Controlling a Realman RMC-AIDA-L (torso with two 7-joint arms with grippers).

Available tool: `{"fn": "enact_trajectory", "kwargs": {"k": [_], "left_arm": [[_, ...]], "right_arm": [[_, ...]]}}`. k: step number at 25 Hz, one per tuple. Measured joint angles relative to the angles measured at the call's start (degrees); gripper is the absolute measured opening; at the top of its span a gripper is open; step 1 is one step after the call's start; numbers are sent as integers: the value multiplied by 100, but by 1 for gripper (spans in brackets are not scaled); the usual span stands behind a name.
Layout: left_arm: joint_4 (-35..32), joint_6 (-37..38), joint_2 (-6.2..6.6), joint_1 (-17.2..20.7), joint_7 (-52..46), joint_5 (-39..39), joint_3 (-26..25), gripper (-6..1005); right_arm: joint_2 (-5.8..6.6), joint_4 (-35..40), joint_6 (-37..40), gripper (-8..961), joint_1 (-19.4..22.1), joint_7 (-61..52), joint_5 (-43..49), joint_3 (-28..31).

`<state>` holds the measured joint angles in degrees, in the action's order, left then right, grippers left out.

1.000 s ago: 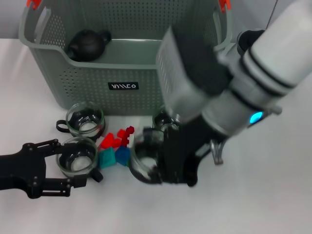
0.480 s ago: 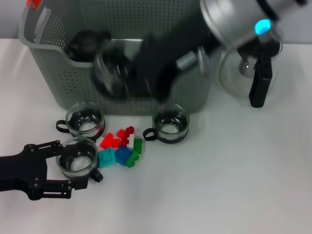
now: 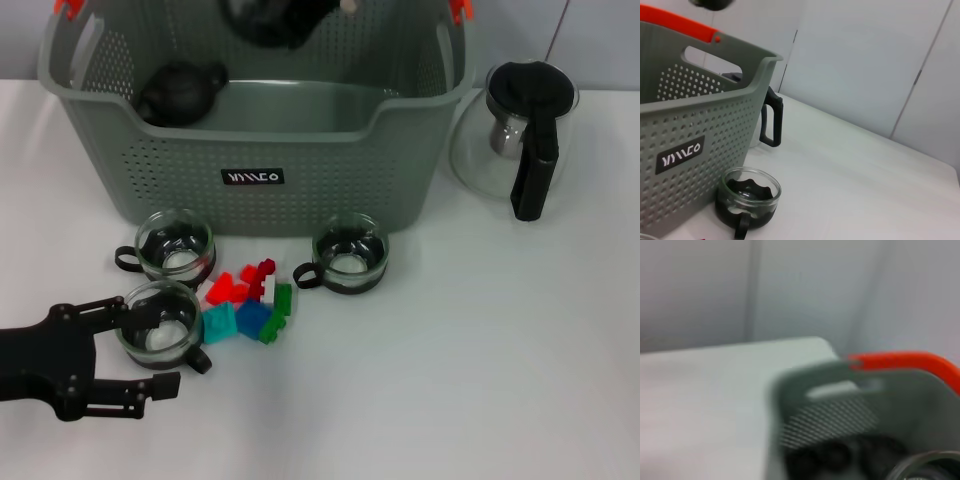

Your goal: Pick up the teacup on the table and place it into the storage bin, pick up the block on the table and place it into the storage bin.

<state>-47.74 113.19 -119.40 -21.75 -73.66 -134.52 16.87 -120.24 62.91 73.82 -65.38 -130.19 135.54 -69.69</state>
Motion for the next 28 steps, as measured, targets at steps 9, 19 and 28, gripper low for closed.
{"fn": "enact_trajectory", "kwargs": {"k": [9, 19, 28], "left_arm": [[-7, -19, 10, -35, 59, -31, 1, 920], [42, -64, 13, -39, 178, -31, -7, 920], [61, -78, 13, -44, 177, -30, -9, 920]], "right_arm": [[8, -1728, -1394, 61, -737, -529, 1531, 206], [15, -2825, -2122, 77, -853, -610, 2067, 177], [38, -3007, -2120, 93, -757, -581, 2110, 163]]}}
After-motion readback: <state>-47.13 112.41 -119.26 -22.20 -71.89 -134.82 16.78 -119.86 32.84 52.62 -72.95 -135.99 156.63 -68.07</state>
